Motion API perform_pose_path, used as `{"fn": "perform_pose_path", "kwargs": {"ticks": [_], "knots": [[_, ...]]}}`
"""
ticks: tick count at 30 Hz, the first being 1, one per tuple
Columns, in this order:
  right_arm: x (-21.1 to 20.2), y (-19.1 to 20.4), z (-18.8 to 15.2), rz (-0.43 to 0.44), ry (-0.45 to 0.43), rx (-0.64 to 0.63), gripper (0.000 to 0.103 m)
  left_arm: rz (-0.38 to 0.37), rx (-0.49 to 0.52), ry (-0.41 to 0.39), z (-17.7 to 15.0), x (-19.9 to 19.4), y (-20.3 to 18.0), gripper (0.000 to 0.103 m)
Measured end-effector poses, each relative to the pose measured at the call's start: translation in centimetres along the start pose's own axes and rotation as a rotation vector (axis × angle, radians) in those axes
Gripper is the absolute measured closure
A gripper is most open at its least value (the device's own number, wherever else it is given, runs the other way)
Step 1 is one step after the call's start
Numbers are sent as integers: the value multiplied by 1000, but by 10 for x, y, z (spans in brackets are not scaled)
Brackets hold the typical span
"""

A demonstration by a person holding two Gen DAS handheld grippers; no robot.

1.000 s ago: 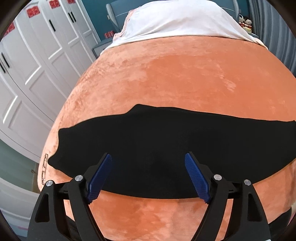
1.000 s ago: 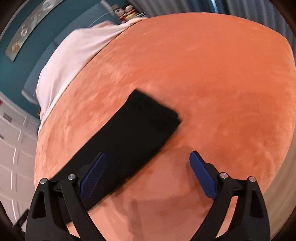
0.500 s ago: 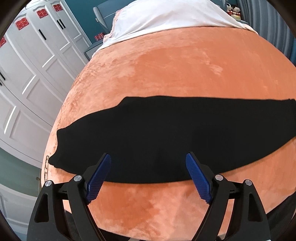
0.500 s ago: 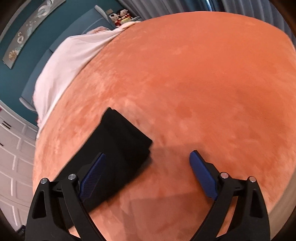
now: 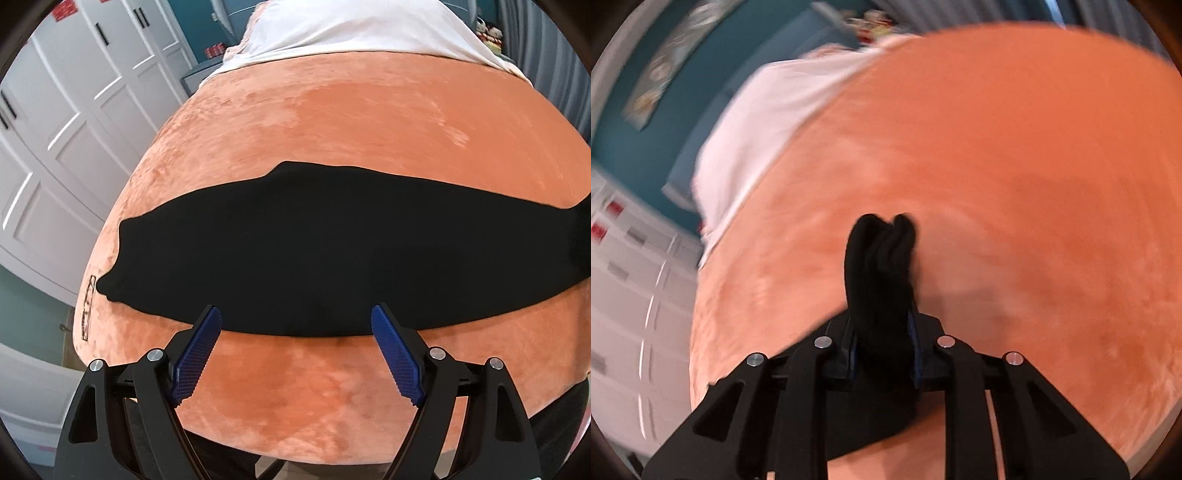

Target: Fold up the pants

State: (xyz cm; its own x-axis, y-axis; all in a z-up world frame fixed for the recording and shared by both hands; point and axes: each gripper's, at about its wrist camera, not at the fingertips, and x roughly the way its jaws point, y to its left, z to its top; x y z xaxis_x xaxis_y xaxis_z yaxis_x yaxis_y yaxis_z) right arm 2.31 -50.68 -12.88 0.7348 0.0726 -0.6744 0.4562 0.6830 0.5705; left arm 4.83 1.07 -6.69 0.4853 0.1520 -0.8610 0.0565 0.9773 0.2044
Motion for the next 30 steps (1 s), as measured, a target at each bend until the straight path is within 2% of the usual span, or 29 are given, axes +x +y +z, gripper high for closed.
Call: {"fn": "perform_pose_path", "kwargs": {"ticks": [2, 4, 8, 13, 16, 18, 19, 20, 21, 22, 23, 25, 26, 27, 28, 30], "knots": [[-10, 61, -11, 57, 10, -129, 84, -18, -27, 9, -1, 3, 11, 22], [-10, 105, -26, 89, 38, -218, 84, -27, -52, 13, -3, 5, 20, 22], [21, 192, -84, 114, 145, -408, 83, -53, -103, 16, -9, 6, 43, 22], [80, 246, -161, 109, 300, -520, 83, -48, -174, 20, -20, 8, 83, 22], [116, 259, -206, 52, 401, -601, 79, -46, -205, 22, -27, 10, 103, 22], [121, 265, -226, -9, 388, -697, 76, -42, -216, 22, -31, 11, 112, 22], [116, 268, -227, -15, 380, -710, 63, -42, -221, 21, -32, 12, 116, 22], [103, 272, -225, 4, 383, -707, 53, -46, -225, 18, -34, 12, 119, 22], [89, 274, -220, 35, 365, -693, 38, -47, -227, 16, -36, 13, 121, 22], [74, 274, -217, 63, 329, -687, 29, -46, -227, 15, -37, 14, 122, 22], [62, 274, -213, 76, 296, -693, 26, -47, -226, 16, -38, 16, 122, 22], [47, 274, -204, 42, 248, -723, 26, -65, -224, 26, -38, 20, 120, 22], [48, 273, -202, 14, 244, -744, 31, -79, -223, 32, -38, 23, 118, 22], [54, 275, -201, -14, 261, -765, 43, -88, -221, 36, -37, 24, 116, 22], [60, 275, -203, -24, 288, -769, 46, -95, -218, 40, -36, 25, 114, 22], [68, 278, -208, -1, 330, -772, 47, -100, -216, 38, -35, 24, 114, 22]]}}
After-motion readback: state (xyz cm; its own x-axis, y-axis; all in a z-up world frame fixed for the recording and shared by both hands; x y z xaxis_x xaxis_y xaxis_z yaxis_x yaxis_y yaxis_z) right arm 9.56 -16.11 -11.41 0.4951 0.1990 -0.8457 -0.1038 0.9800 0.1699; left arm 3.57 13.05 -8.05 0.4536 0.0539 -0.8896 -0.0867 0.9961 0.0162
